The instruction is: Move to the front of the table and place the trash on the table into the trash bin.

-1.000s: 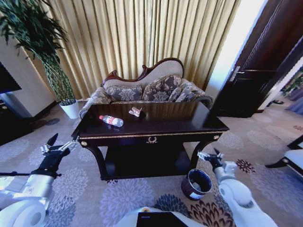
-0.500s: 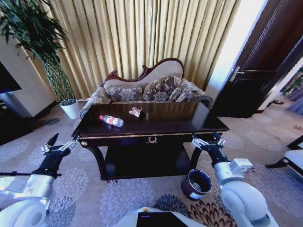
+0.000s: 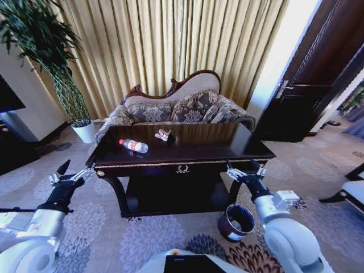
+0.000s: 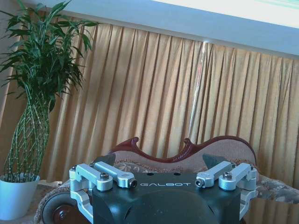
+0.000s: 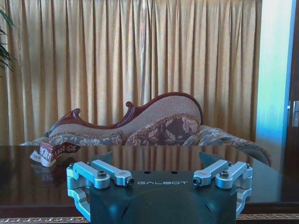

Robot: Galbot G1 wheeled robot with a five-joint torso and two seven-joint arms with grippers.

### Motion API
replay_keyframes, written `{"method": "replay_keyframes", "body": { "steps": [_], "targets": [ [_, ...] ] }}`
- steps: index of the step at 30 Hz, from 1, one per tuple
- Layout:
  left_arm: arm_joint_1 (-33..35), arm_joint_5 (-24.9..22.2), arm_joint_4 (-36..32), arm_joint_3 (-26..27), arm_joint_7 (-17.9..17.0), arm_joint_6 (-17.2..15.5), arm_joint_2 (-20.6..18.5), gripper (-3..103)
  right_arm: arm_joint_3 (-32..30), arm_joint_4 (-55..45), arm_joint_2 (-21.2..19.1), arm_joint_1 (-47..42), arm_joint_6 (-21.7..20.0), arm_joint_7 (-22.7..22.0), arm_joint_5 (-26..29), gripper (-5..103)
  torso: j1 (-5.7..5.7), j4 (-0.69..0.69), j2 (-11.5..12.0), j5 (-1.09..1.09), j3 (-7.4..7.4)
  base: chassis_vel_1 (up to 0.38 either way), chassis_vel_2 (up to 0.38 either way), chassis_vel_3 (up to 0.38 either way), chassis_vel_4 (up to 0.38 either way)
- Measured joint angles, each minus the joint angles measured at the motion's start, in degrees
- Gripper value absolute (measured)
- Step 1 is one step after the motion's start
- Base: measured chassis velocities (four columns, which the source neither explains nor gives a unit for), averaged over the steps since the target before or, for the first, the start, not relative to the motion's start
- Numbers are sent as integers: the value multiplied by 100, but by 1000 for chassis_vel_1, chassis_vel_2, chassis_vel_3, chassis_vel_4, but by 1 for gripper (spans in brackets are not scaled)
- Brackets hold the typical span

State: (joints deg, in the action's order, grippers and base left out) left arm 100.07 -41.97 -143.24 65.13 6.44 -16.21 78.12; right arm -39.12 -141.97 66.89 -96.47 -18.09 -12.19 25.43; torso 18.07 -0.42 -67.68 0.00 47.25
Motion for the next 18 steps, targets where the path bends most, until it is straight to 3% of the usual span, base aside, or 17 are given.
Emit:
{"method": "replay_keyframes", "body": {
  "steps": [18],
  "targets": [
    [1,2,0,-3,-1,-2,-2,100,155,-58,14,1,22,3,-21,100,3,0,1,0,1,-101,104,101,-108]
  ]
}}
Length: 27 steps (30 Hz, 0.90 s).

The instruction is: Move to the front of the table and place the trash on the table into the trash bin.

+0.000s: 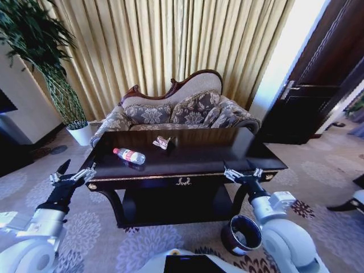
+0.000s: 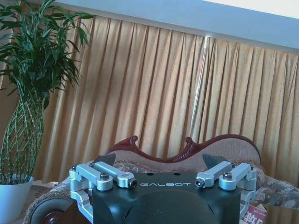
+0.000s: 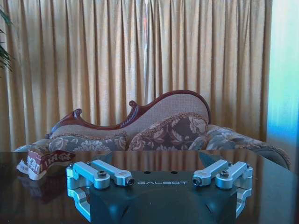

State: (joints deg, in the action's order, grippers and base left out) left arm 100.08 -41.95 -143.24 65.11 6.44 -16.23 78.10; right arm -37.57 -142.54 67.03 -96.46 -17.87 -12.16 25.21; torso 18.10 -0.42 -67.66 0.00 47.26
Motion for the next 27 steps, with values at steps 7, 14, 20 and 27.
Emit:
{"method": "replay_keyframes", "body": {
  "steps": [7,14,20,27],
  "targets": [
    [12,3,0,0,1,0,-51,100,86,-68,-403,89,-128,-25,753,100,-2,0,-1,0,0,-3,15,8,-8],
    [12,6,0,-9,1,15,-121,100,232,70,-1268,727,-357,-124,1909,100,-3,0,-1,1,0,0,0,0,0],
    [41,24,0,-7,-3,30,-159,100,657,599,-2025,1952,-493,-101,2984,100,-3,0,-1,1,0,0,0,0,0],
    [136,42,0,-53,-19,57,-106,100,1345,1223,-2584,3049,-626,30,3687,100,-2,0,-1,0,0,0,0,0,0]
  ]
}}
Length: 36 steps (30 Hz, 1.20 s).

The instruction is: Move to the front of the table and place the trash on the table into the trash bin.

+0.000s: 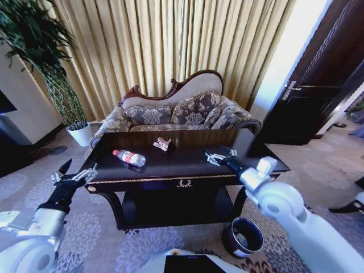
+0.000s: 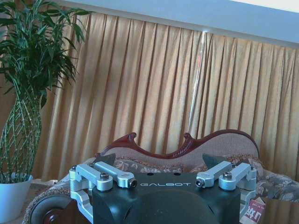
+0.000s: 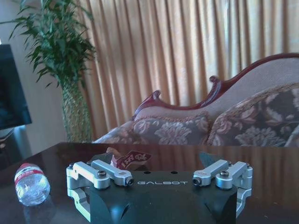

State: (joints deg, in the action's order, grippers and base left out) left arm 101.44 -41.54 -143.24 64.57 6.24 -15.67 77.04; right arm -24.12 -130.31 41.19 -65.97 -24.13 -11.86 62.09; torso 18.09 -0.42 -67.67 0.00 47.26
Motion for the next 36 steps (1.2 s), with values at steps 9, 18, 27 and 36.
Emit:
{"method": "replay_keyframes", "body": {
  "steps": [9,18,27,36],
  "targets": [
    [-1,112,0,-90,-80,15,11,100,1650,641,100,1831,-121,-122,154,100,0,0,0,-1,0,0,0,0,0],
    [-10,123,0,-43,-173,17,0,100,3291,1487,817,3443,-188,-367,-97,100,0,0,0,-1,0,0,0,0,0],
    [-15,137,0,-40,-226,14,-2,100,3970,2342,1596,4163,-414,-982,-358,100,0,0,0,-2,0,0,0,0,0],
    [9,203,0,-53,-229,3,48,100,4333,2780,2169,4308,-778,-1619,-370,100,0,0,0,-1,0,0,0,0,0]
  ]
}}
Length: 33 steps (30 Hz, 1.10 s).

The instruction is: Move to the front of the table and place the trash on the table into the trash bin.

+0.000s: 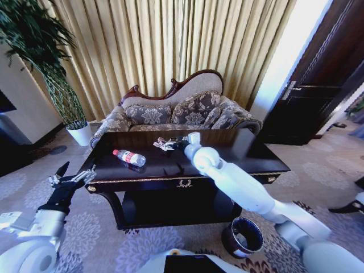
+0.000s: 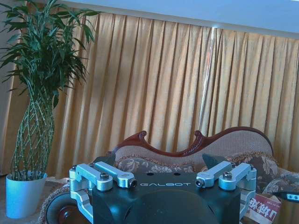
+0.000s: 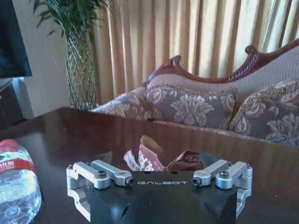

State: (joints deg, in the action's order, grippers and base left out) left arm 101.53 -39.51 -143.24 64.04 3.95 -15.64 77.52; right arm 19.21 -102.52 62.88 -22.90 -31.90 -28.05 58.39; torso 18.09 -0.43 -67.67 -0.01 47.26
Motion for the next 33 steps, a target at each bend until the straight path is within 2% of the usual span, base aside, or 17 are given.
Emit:
{"method": "replay_keyframes", "body": {
  "steps": [24,25,27,30,32,33],
  "targets": [
    [30,45,0,-34,72,27,106,100,165,1172,669,168,-4,-5,-202,100,-1,0,0,1,0,0,0,0,0],
    [31,46,0,-33,86,37,118,100,169,1258,725,189,-2,0,-233,103,-1,1,0,1,0,0,0,0,0],
    [31,46,0,-33,89,41,125,100,172,1303,750,198,1,2,-263,100,-1,1,0,0,0,0,0,0,0],
    [27,47,0,-31,91,51,134,100,197,1422,791,209,11,4,-398,86,-1,0,0,1,0,0,0,0,0],
    [27,46,0,-30,91,52,135,100,201,1435,792,210,14,5,-418,86,-1,0,0,1,0,0,0,0,0],
    [27,47,0,-25,90,54,138,100,207,1460,792,211,22,6,-453,82,-1,0,0,1,0,0,0,0,0]
  ]
}}
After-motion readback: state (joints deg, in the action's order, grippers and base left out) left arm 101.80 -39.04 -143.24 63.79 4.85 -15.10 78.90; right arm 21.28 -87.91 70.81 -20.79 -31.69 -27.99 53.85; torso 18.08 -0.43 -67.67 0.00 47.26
